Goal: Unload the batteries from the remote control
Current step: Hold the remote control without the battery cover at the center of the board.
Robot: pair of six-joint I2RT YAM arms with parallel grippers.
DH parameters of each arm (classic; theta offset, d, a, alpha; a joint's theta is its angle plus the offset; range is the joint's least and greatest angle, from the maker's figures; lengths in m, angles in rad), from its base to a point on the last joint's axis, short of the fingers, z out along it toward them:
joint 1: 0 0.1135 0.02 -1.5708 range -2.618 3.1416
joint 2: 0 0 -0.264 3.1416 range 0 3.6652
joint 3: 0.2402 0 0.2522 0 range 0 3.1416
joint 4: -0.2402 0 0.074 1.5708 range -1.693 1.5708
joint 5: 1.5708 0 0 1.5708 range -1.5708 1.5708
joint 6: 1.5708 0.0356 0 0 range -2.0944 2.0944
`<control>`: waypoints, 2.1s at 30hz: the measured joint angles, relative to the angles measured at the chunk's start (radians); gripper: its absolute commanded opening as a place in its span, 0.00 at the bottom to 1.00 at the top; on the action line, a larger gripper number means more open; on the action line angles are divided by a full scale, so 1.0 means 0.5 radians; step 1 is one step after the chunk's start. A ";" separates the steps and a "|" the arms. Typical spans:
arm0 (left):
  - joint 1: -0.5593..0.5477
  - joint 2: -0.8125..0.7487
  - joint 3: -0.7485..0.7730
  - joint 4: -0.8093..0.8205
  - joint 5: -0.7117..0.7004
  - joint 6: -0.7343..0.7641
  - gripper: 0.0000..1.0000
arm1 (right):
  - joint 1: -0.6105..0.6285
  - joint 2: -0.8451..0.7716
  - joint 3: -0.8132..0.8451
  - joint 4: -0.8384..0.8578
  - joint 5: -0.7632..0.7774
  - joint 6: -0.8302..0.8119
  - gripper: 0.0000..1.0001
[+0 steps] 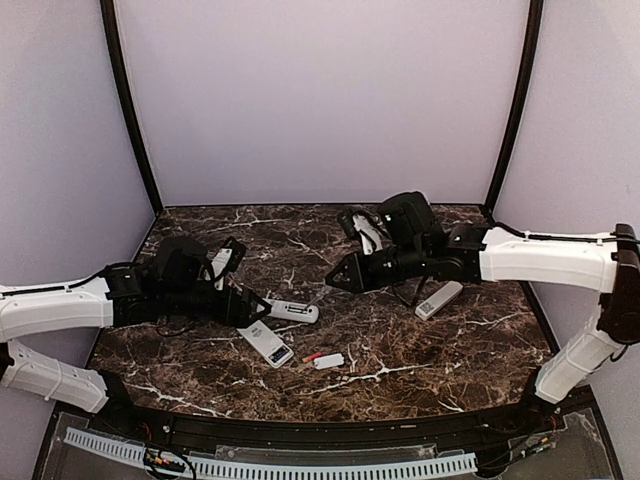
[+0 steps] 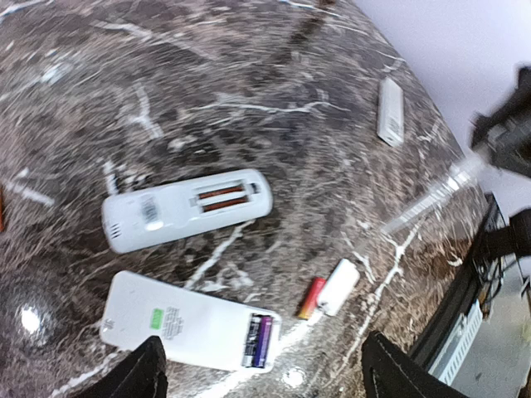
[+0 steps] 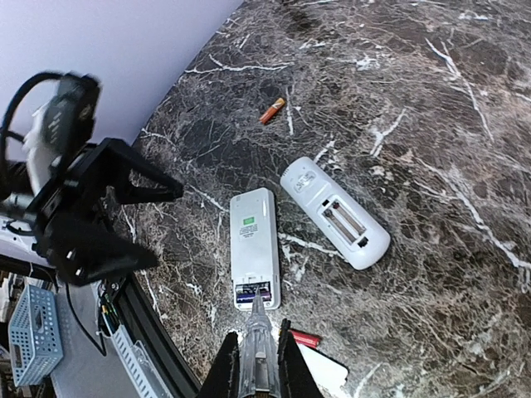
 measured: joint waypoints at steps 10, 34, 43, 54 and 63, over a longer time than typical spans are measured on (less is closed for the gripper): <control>0.365 -0.018 -0.401 0.175 0.185 -0.668 0.55 | 0.232 0.419 0.152 0.161 0.143 -0.233 0.00; 0.465 0.262 -0.494 0.440 0.404 -0.886 0.47 | 0.278 0.582 0.323 0.008 0.159 -0.680 0.00; 0.465 0.315 -0.523 0.485 0.404 -0.896 0.48 | 0.278 0.582 0.323 -0.024 0.124 -0.739 0.00; 0.465 0.417 -0.528 0.559 0.410 -0.918 0.46 | 0.278 0.597 0.323 -0.026 0.099 -0.755 0.00; 0.465 0.426 -0.528 0.579 0.415 -0.923 0.44 | 0.280 0.648 0.323 -0.030 0.072 -0.755 0.00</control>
